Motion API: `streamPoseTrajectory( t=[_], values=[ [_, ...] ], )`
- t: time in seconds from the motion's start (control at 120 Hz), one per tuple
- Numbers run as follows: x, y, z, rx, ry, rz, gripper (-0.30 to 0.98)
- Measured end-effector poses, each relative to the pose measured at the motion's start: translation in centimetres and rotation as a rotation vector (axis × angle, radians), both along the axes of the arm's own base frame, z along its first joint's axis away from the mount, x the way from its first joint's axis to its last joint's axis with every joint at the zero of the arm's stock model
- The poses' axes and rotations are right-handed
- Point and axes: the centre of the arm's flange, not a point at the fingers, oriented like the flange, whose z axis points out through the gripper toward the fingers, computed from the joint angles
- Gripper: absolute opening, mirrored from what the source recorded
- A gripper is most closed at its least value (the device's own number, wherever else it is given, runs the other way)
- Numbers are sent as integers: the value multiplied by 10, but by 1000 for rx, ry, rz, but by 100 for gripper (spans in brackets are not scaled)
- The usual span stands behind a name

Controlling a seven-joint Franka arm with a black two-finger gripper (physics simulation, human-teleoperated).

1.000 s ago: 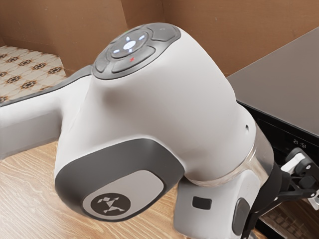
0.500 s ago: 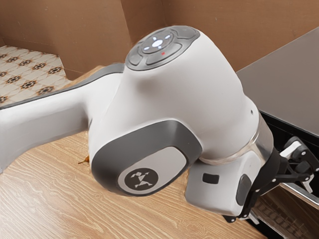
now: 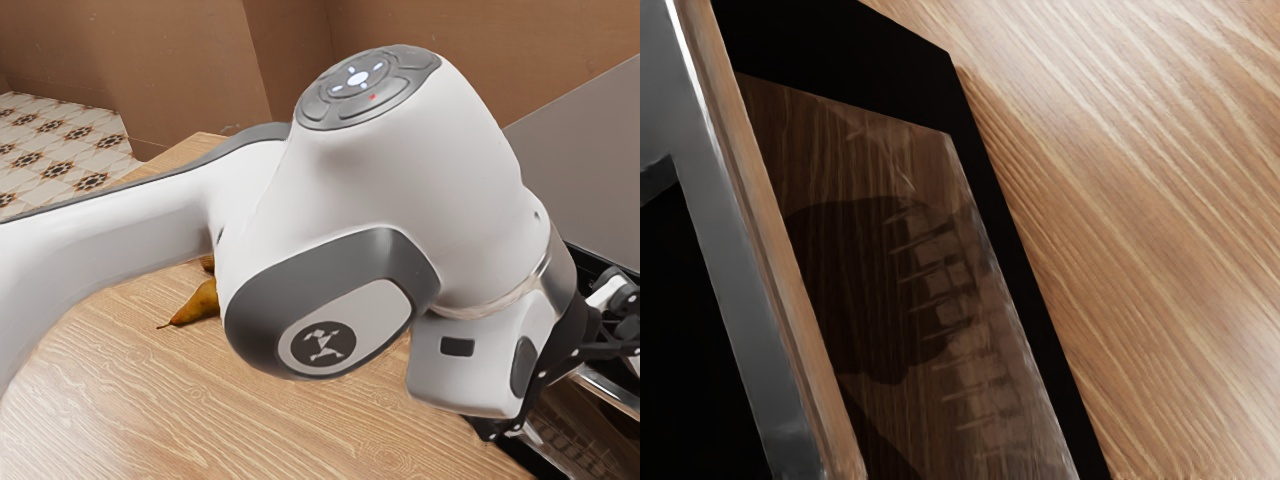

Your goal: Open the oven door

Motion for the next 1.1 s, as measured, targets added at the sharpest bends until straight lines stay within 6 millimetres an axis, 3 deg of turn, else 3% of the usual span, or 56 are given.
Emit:
streamPoseTrajectory(
  t=[0.167, 0.358, 0.392, 0.425, 0.442, 0.458, 0.508, 0.542, 0.558, 0.567, 0.575, 0.592, 0.6, 0.617, 0.633, 0.658, 0.683, 0.717, 0.742, 0.775, 0.817, 0.867, 0.95, 1.1],
  values=[
    [3, 5, 1, -6, 12, 45, 69],
    [13, 8, -24, 13, 58, 88, 69],
    [10, 13, -31, 24, 67, 97, 72],
    [-5, 25, -38, 44, 67, 105, 73],
    [-26, 39, -37, 57, 55, 112, 66],
    [-63, 58, -25, 65, 17, 118, 52],
    [-230, 95, 46, 56, -221, 80, 55],
    [-350, 130, 155, -74, -469, 74, 58],
    [-383, 146, 209, -125, -562, 95, 59],
    [-386, 151, 235, -139, -594, 117, 60],
    [-382, 156, 260, -149, -616, 145, 60],
    [-341, 171, 306, -176, -606, 217, 61],
    [-311, 184, 325, -193, -587, 265, 61],
    [-250, 214, 347, -212, -539, 371, 62],
    [-190, 246, 351, -214, -482, 485, 62],
    [-104, 291, 328, -190, -371, 659, 63],
    [-37, 326, 294, -154, -268, 803, 64],
    [27, 360, 246, -108, -148, 947, 65],
    [58, 383, 214, -87, -69, 1035, 65],
    [86, 403, 174, -67, 31, 1122, 66],
    [115, 410, 108, -34, 186, 1182, 66],
    [126, 412, 71, -38, 284, 1241, 67],
    [126, 413, 53, -68, 358, 1348, 68],
    [124, 413, 47, -118, 408, 1510, 68]
  ],
)
